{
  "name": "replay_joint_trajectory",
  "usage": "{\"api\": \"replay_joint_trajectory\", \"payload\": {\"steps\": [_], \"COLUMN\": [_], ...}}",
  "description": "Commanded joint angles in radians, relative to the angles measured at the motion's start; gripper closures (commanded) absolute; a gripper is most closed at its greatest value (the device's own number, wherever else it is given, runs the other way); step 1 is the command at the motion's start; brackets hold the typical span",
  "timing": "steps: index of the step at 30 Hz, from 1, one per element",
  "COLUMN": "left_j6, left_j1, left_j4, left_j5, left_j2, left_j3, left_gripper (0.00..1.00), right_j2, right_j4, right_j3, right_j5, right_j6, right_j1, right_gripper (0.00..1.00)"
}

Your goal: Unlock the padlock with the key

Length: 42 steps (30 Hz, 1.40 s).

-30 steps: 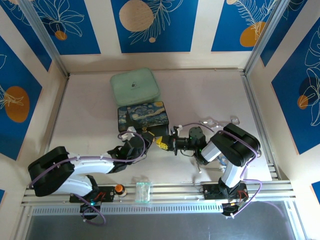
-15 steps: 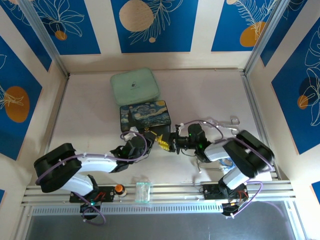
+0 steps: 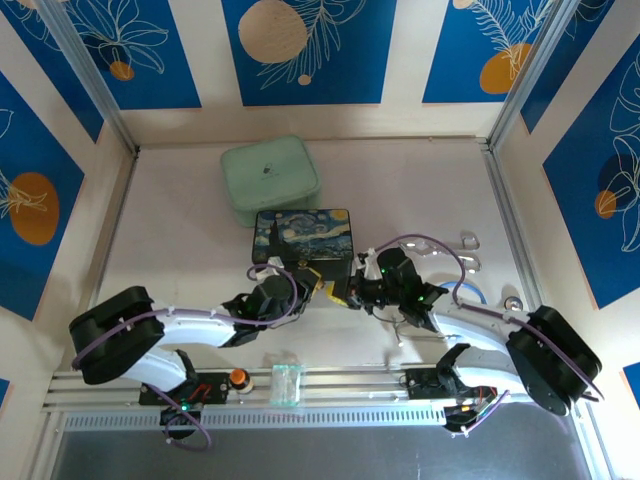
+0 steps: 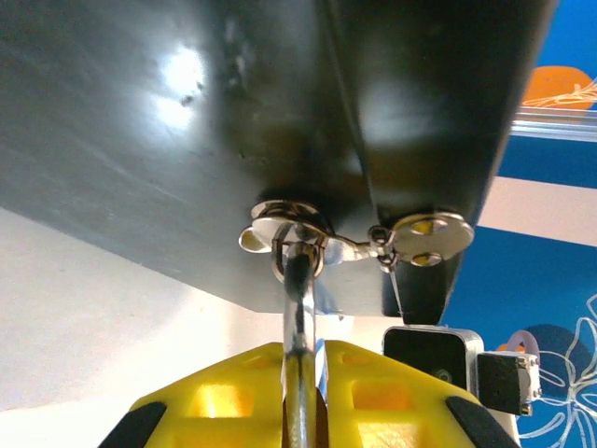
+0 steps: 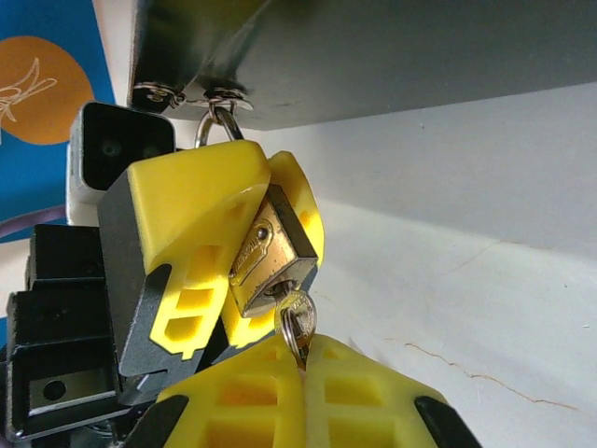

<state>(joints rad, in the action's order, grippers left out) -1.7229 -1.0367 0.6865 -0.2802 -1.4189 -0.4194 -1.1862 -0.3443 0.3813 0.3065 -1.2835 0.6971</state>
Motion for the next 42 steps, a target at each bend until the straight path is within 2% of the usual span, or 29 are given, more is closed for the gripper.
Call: {"api": "replay_joint_trajectory", "payload": {"steps": [1, 6, 7, 10, 14, 18, 23, 27, 35, 42], "left_j6": [0.006, 0.009, 0.012, 0.010, -0.004, 0.011, 0.013, 0.014, 0.008, 0.008], "left_j1": [-0.014, -0.016, -0.013, 0.000, 0.006, 0.006, 0.010, 0.010, 0.010, 0.010], "left_j4": [0.063, 0.073, 0.056, 0.033, 0.004, -0.023, -0.045, -0.043, -0.028, -0.032], "left_j5": [0.064, 0.069, 0.070, 0.086, 0.096, 0.096, 0.123, 0.131, 0.153, 0.145], "left_j2": [-0.006, -0.007, -0.004, -0.004, -0.009, -0.005, -0.005, -0.002, 0.006, 0.026], "left_j3": [-0.012, -0.004, 0.000, 0.019, 0.036, 0.036, 0.037, 0.037, 0.037, 0.048], "left_gripper": [1.00, 1.00, 1.00, 1.00, 1.00, 1.00, 1.00, 1.00, 1.00, 1.00], "right_j2": [-0.017, -0.032, -0.020, 0.032, 0.084, 0.096, 0.047, -0.002, -0.118, -0.174], "right_j4": [-0.079, -0.030, 0.023, 0.273, 0.479, 0.552, 0.516, 0.430, 0.392, 0.495], "right_j3": [0.000, 0.056, 0.067, 0.110, 0.138, 0.144, 0.170, 0.183, 0.267, 0.311], "right_j5": [-0.023, -0.027, -0.049, -0.172, -0.293, -0.419, -0.596, -0.646, -0.738, -0.749], "right_j6": [-0.010, 0.045, 0.084, 0.252, 0.466, 0.643, 0.849, 0.957, 1.150, 1.167], "right_j1": [0.016, 0.019, 0.024, 0.053, 0.090, 0.156, 0.297, 0.355, 0.434, 0.431], "right_gripper": [0.97, 0.97, 0.94, 0.77, 0.73, 0.73, 0.60, 0.62, 0.66, 0.72]}}
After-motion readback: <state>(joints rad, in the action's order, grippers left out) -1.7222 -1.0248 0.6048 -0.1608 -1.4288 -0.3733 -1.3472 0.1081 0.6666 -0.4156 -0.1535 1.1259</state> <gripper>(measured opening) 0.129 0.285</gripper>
